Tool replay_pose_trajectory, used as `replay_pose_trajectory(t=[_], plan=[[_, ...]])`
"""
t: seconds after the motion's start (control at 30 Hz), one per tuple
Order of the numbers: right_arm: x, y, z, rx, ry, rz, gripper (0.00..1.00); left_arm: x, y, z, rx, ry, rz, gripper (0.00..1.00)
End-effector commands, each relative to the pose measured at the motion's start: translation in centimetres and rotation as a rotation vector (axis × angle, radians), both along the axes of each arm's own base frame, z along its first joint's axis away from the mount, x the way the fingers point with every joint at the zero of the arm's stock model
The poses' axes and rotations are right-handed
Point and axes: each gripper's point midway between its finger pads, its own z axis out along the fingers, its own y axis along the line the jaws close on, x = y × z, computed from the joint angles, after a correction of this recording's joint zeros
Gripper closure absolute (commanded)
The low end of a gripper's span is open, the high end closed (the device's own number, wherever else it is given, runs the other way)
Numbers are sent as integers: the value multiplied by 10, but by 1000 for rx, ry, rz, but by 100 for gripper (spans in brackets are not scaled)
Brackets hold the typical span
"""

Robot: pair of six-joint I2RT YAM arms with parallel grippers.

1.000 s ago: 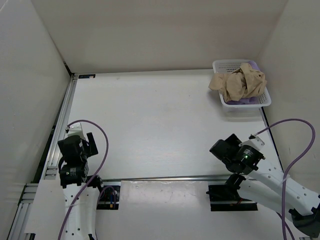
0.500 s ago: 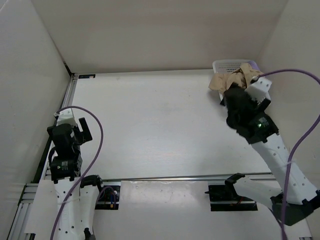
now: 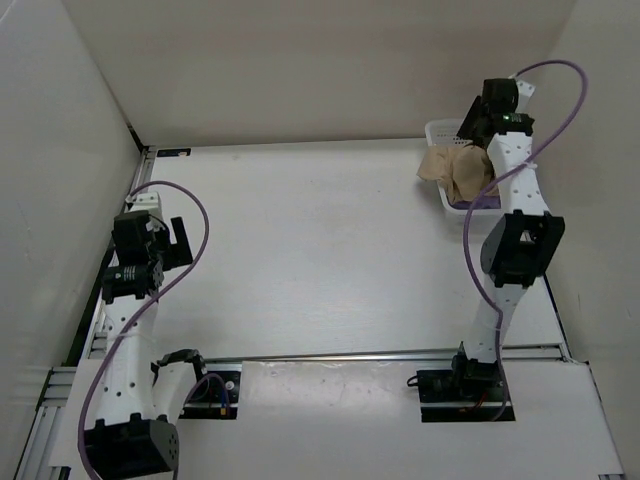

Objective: Fold and stack the t-shirts
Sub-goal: Grab crumpled tshirt from bin with the right arm

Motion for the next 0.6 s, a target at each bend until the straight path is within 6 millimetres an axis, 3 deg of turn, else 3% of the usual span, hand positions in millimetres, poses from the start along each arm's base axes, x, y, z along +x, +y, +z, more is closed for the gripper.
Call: replay_pose_trajectory(t=[0.0,0.07,0.13,0.2,0.23,0.27,0.3,0.4,0.43,0.5,0.53,0.57], plan=[[5,-10,-33,33,94,36,3,14,-7,16,-33,-34,-43,0],[8,-17,-60,45,147,28,7,16,-7,11,-37,-13,-43,0],[9,-22,-72,48,168,19,14,16,-1,7,-40,-1,-22,0],[8,-23,-81,44,190,12,37,16,1,5,-42,7,-12,0],[9,-23,-74,42,169,12,52,16,2,5,-48,6,-9,0],[9,-23,-74,42,169,12,86,16,2,5,-48,6,-9,0],[8,-23,-64,40,149,12,99,16,2,5,-48,6,-9,0],[2,-16,-21,5,76,59,100,14,1,10,-56,-15,-16,0],[-3,-1,12,-9,7,101,100,14,1,12,-54,-25,-16,0],[-12,13,52,-56,-67,166,100,12,-1,18,-54,-48,-24,0],[-26,29,97,-75,-167,202,100,12,-1,18,-54,-48,-24,0],[-35,39,119,-82,-217,233,100,9,-2,17,-54,-51,-24,0]])
